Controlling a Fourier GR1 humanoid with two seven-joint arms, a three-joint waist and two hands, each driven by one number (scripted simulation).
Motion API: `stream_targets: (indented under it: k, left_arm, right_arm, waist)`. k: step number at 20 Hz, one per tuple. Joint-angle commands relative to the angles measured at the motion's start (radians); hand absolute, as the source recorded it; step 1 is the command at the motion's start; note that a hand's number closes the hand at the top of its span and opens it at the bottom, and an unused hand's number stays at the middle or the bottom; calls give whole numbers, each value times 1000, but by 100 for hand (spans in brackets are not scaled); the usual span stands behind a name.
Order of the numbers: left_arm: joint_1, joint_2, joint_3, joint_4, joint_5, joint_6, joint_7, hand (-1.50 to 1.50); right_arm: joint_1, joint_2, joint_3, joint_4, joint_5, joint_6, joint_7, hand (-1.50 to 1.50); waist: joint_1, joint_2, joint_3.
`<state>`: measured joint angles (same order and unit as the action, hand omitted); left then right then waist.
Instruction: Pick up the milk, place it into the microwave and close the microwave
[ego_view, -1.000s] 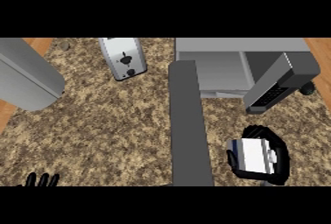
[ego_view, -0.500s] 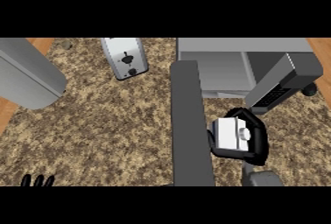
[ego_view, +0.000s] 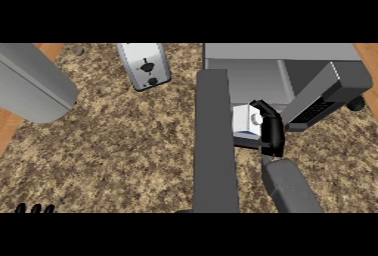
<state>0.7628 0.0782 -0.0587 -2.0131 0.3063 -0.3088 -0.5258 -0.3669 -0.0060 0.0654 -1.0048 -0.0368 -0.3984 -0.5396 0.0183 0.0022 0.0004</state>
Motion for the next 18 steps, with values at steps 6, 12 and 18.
stream_targets:
  k: [6,12,18]
  left_arm:
    - [-133,6,57,101,10,9,20,-150]
    - [-47,39,49,74,26,-73,-23,-150]
    - [-94,15,30,74,2,-36,6,-150]
  right_arm:
    - [-311,5,-143,447,-61,-37,-124,150]
    - [-389,-111,-195,677,-21,-53,-206,150]
    - [-488,-115,-204,789,5,-112,-214,150]
  waist:
    - [6,5,0]
    - [40,16,2]
    - [70,31,3]
